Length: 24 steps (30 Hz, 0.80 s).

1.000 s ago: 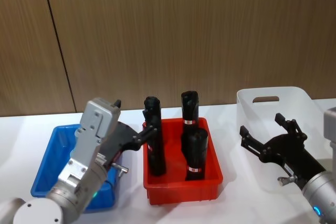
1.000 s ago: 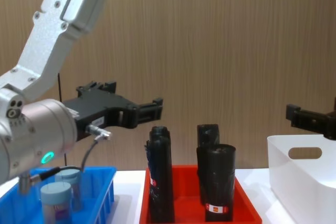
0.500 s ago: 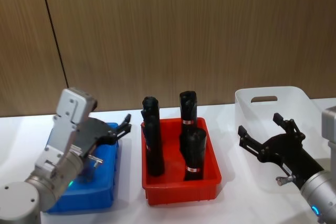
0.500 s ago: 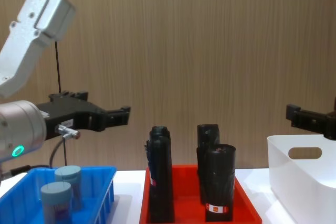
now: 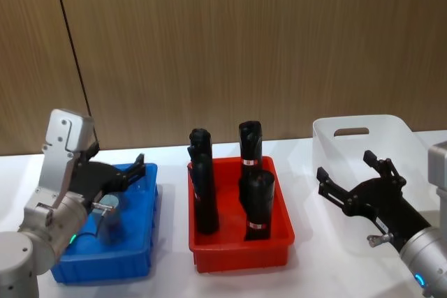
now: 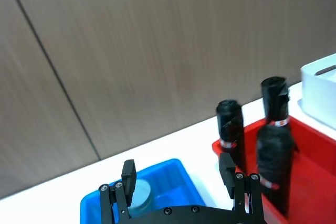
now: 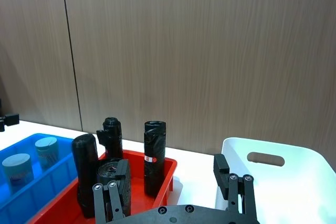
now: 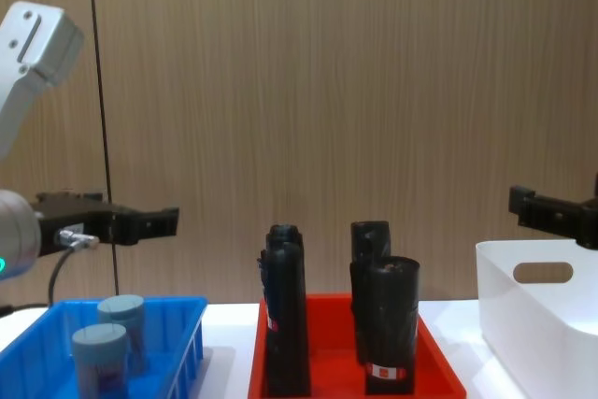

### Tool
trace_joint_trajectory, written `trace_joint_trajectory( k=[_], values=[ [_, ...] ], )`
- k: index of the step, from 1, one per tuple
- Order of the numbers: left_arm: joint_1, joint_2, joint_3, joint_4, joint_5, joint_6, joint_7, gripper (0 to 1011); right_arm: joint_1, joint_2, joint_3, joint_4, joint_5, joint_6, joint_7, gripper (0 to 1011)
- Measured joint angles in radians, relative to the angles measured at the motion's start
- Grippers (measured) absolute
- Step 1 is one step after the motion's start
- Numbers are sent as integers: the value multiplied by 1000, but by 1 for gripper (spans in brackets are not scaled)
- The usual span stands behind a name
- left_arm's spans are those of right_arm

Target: Pick the cotton swabs from the blue box and place them into the white box.

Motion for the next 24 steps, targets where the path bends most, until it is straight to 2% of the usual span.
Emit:
trace_joint_trajectory(
  k=[1,15,24],
  values=[
    [0,0,0,0,0,0,0,1004,0,0,0,0,0,0,0,1001],
    [5,-10,-19,-6,-92,189,102,1004,0,0,0,0,0,0,0,1002],
    [11,-17,-24,-17,-128,280,152,1004,0,0,0,0,0,0,0,1002]
  ],
)
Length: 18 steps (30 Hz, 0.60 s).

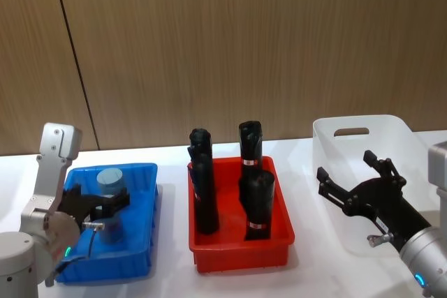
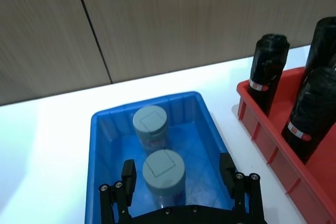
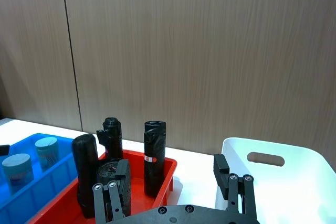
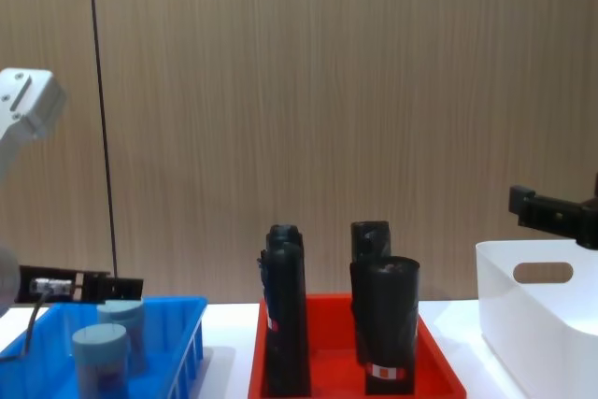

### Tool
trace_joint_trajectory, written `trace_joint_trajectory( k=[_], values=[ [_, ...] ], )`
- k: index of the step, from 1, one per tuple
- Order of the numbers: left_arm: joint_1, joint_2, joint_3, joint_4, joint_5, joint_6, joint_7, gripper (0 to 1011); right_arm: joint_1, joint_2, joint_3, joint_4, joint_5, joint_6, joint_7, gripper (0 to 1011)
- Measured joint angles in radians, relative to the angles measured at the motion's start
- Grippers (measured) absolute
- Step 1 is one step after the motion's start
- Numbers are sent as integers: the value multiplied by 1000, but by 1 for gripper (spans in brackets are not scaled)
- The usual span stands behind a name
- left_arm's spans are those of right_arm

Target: Pick the cotton swabs from the blue box and place them into the white box.

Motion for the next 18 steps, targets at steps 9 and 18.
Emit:
trace_joint_trajectory(
  k=[9,18],
  values=[
    [4,-5,-8,-2,-29,72,39,1004,0,0,0,0,0,0,0,1002],
    [0,-6,-19,22,-42,106,51,1004,0,0,0,0,0,0,0,1001]
  ],
)
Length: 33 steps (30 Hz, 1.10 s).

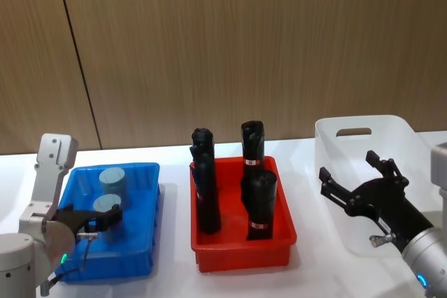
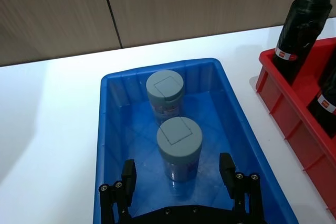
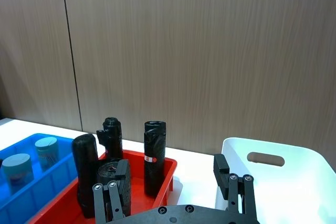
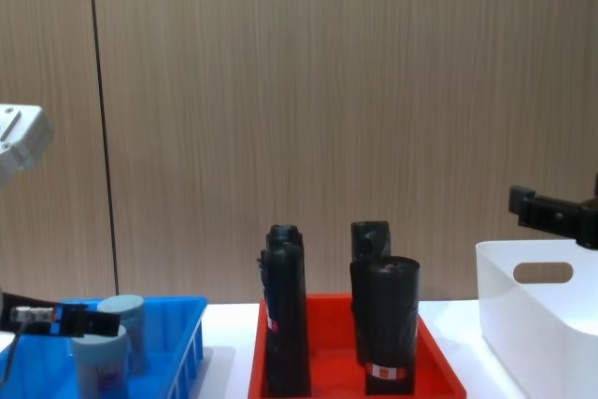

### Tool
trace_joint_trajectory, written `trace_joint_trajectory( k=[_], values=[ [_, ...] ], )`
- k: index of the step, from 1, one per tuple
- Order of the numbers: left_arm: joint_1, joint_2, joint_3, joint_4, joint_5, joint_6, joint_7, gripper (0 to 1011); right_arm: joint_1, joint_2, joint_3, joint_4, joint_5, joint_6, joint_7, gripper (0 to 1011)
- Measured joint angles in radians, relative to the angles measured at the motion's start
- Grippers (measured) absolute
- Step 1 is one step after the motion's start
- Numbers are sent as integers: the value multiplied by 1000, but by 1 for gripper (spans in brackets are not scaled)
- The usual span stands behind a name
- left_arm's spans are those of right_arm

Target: Pick the cotton swabs from the blue box and place them into the white box.

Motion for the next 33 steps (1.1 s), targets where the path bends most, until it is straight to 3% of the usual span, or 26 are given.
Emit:
trace_joint_trajectory(
  k=[9,33],
  values=[
    [-17,-2,-9,39,3,3,-23,1004,0,0,0,0,0,0,0,1002],
    [-106,-25,-9,212,82,-56,-187,1004,0,0,0,0,0,0,0,1002]
  ],
)
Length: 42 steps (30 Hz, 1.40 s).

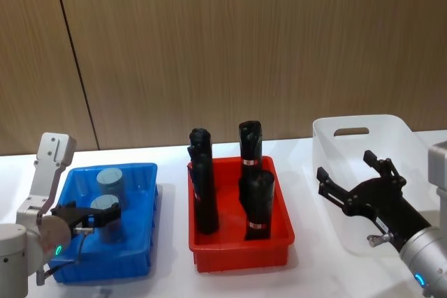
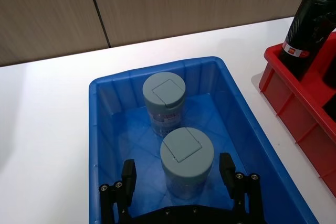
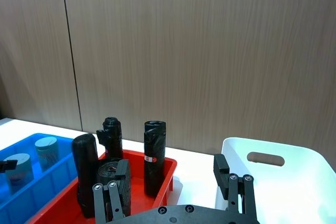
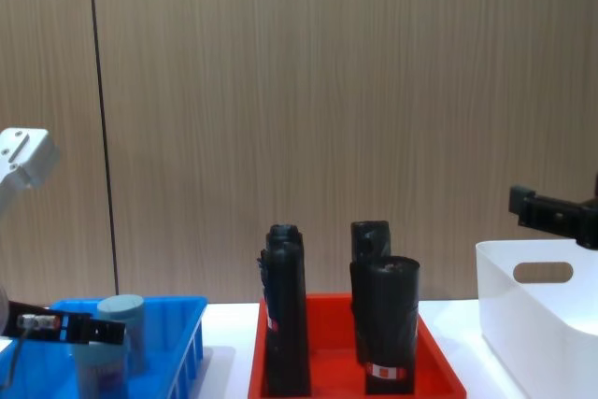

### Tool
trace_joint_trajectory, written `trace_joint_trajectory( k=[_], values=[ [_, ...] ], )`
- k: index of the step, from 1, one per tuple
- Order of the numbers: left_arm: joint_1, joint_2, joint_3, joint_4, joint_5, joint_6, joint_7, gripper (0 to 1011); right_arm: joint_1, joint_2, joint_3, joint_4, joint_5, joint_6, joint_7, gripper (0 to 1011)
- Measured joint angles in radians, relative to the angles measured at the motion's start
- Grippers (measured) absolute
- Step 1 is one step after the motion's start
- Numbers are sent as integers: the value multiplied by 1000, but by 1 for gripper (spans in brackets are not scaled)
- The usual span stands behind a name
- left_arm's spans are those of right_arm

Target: Pick the cotton swabs from the blue box and place them into the white box.

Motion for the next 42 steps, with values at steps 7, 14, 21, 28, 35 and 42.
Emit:
trace_joint_trajectory(
  k=[7,14,21,28,35,42],
  values=[
    [-28,-11,3,55,20,-11,-33,1004,0,0,0,0,0,0,0,1002],
    [-53,-21,7,111,41,-26,-65,1004,0,0,0,0,0,0,0,1001],
    [-78,-31,11,166,62,-60,-104,1004,0,0,0,0,0,0,0,1002],
    [-98,-40,15,209,77,-98,-132,980,0,0,0,0,0,0,0,1002],
    [-109,-45,16,236,81,-128,-149,811,0,0,0,0,0,0,0,1002],
    [-110,-47,15,242,81,-146,-151,670,0,0,0,0,0,0,0,1001]
  ],
)
